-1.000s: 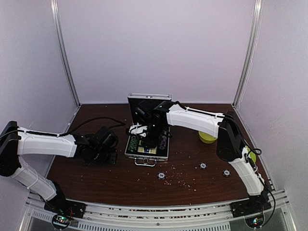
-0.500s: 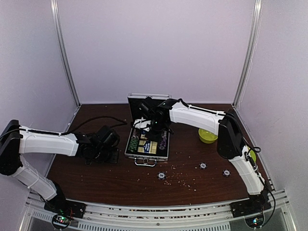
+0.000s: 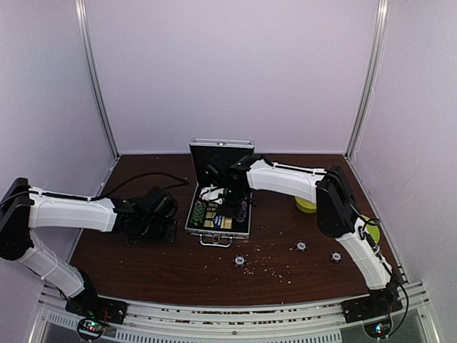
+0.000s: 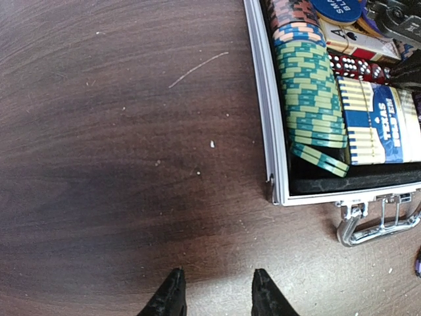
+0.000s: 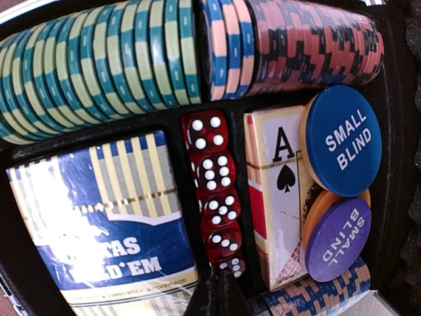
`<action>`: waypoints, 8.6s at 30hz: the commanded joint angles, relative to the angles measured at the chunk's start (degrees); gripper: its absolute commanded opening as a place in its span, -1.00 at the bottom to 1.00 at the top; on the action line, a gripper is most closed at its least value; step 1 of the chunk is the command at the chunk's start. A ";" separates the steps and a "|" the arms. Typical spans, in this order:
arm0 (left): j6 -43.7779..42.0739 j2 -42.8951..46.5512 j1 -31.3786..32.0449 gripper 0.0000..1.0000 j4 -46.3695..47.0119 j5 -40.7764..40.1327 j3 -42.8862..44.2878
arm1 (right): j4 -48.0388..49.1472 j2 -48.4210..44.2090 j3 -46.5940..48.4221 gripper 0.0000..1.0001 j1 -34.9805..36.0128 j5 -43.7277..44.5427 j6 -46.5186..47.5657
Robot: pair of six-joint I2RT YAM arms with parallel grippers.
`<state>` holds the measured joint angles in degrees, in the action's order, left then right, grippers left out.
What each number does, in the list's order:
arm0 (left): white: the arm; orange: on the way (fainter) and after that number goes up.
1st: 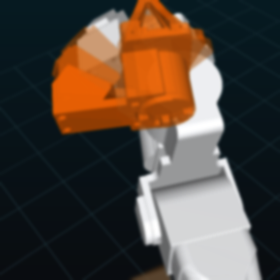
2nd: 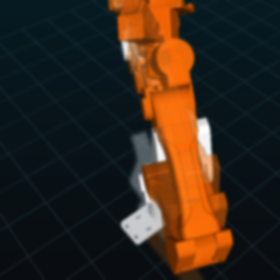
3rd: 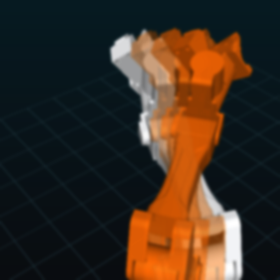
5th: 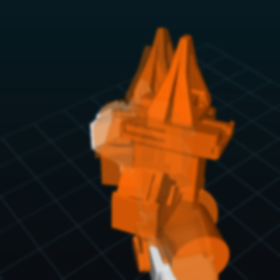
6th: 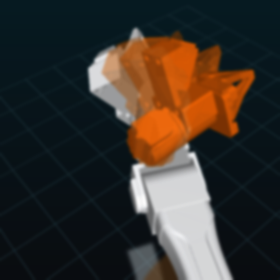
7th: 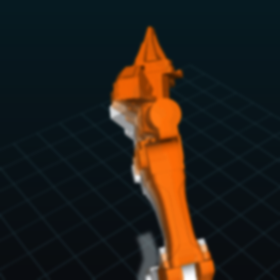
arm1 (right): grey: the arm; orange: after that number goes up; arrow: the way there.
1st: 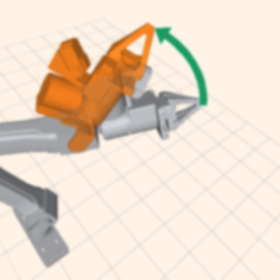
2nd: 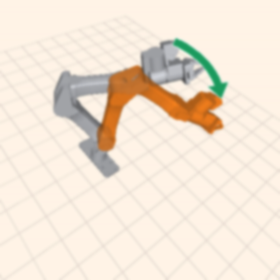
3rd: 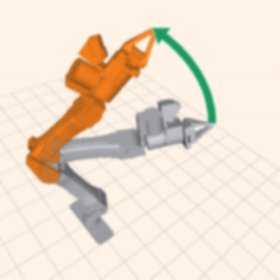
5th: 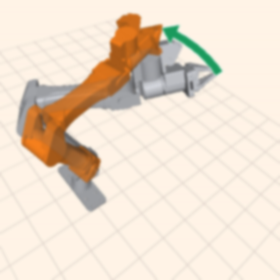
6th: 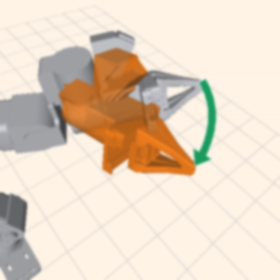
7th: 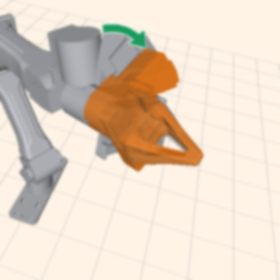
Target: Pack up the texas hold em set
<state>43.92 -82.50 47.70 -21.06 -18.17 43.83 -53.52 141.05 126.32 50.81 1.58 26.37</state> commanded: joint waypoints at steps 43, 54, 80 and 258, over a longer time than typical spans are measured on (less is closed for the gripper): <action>-9.80 -5.80 -0.24 0.16 4.85 8.06 9.71 | 1.86 -52.23 -70.23 0.32 -17.23 -8.83 9.96; -8.56 -5.01 -0.15 0.23 4.66 8.54 8.69 | 6.70 -46.25 -67.91 0.26 -16.22 -11.64 11.86; -7.28 -5.63 -0.16 0.19 4.39 7.54 8.37 | 9.74 -39.98 -68.38 0.04 -13.19 -9.53 10.63; -6.34 -2.70 -0.15 0.17 4.88 5.11 5.04 | 2.40 -61.39 -84.71 0.26 -25.23 -1.74 30.64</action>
<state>38.13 -84.86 47.70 -17.58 -13.04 47.59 -54.22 78.50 42.11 25.93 -1.43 55.75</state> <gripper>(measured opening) 0.585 0.634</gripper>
